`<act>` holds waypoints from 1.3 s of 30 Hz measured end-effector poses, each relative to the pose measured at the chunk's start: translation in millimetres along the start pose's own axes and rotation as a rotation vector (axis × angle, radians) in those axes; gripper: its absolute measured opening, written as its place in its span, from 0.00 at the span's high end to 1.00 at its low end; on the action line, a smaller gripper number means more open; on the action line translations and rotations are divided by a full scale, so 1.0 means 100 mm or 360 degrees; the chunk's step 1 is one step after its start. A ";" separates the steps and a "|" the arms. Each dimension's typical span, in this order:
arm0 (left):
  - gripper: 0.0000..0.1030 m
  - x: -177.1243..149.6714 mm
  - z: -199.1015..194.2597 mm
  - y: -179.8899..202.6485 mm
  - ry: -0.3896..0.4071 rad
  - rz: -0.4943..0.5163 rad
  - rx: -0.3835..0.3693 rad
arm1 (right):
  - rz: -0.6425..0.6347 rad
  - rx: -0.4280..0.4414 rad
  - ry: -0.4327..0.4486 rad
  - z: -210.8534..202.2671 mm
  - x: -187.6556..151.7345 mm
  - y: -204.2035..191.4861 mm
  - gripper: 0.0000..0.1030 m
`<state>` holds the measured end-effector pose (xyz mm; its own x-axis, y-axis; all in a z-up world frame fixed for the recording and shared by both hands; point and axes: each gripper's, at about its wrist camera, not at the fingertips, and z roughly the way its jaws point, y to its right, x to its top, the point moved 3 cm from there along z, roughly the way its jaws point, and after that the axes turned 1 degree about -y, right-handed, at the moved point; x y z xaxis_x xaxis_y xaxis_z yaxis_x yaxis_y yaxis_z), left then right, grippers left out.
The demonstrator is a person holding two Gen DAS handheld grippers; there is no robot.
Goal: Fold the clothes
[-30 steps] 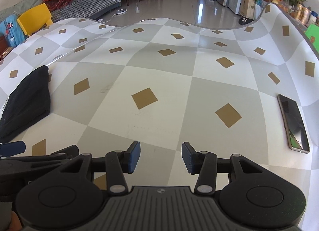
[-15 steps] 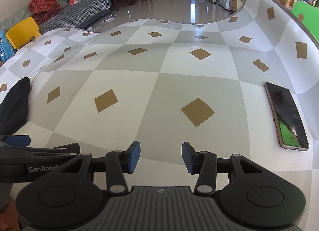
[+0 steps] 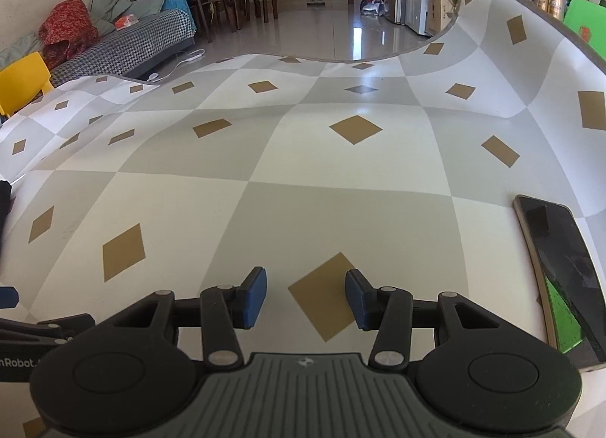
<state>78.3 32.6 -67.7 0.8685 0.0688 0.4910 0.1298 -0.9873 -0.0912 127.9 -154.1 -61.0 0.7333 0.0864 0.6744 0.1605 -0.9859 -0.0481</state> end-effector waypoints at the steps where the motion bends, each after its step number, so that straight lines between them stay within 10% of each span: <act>1: 0.00 0.02 0.03 0.01 0.0010 -0.0003 0.0005 | -0.0001 0.0009 0.0019 0.03 0.03 0.01 0.55; 14: 0.00 0.24 0.26 0.01 0.0139 -0.0068 -0.0013 | -0.0118 -0.0122 0.0248 0.38 0.19 -0.09 0.40; 39: 0.00 0.19 0.32 -0.09 0.0202 -0.0040 -0.0152 | -0.0095 -0.0132 0.0248 0.56 0.34 -0.11 0.25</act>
<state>108.4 47.1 -85.2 0.7972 0.0811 0.5983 0.0994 -0.9950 0.0025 187.3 -132.0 -78.8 0.6116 0.1283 0.7807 0.1410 -0.9886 0.0520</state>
